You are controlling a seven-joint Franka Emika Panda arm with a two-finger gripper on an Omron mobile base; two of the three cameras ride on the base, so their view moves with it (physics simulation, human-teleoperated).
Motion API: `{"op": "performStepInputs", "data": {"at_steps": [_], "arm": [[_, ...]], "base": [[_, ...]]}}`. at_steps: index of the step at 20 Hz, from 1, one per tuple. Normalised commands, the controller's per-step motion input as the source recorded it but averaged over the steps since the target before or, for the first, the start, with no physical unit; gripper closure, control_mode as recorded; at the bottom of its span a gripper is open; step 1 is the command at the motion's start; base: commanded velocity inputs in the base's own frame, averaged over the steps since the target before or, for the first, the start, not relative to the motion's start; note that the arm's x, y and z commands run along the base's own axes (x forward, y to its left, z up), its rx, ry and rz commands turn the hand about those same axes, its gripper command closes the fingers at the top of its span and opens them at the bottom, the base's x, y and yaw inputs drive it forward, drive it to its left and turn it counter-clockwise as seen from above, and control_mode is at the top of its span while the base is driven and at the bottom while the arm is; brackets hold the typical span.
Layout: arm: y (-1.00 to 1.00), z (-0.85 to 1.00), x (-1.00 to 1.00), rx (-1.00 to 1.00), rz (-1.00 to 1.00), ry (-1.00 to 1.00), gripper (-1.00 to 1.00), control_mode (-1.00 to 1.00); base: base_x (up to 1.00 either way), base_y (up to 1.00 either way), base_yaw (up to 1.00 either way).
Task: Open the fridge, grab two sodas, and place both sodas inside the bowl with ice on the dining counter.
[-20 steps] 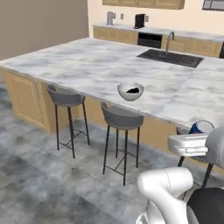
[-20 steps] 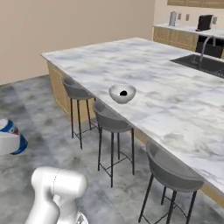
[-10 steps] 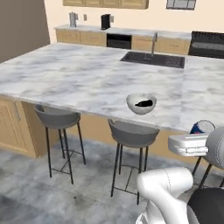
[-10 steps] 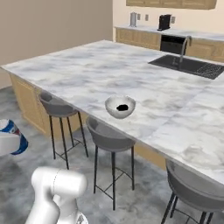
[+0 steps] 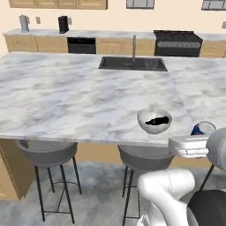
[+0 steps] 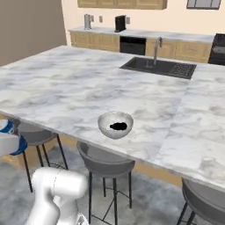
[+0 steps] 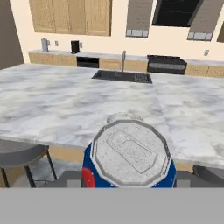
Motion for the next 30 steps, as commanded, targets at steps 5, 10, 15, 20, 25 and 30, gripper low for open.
{"op": "performStepInputs", "data": {"at_steps": [5,10,15,20,25,30], "arm": [[0.00,0.00,0.00,0.00,0.00,0.00,1.00,1.00],[0.00,0.00,0.00,0.00,0.00,0.00,1.00,1.00],[0.02,-0.11,0.80,0.02,-0.21,0.10,1.00,-1.00],[-0.05,-0.16,1.00,0.04,-0.05,0.29,1.00,-1.00],[-0.31,-0.30,0.89,0.07,0.02,0.31,1.00,-1.00],[-0.11,-0.35,0.80,0.03,0.03,0.36,1.00,-1.00]], "base": [[0.86,0.25,-0.50],[0.90,0.21,-0.47],[0.20,0.03,-0.08],[0.00,0.00,0.00],[0.00,0.00,0.00],[0.00,0.00,0.00]]}}
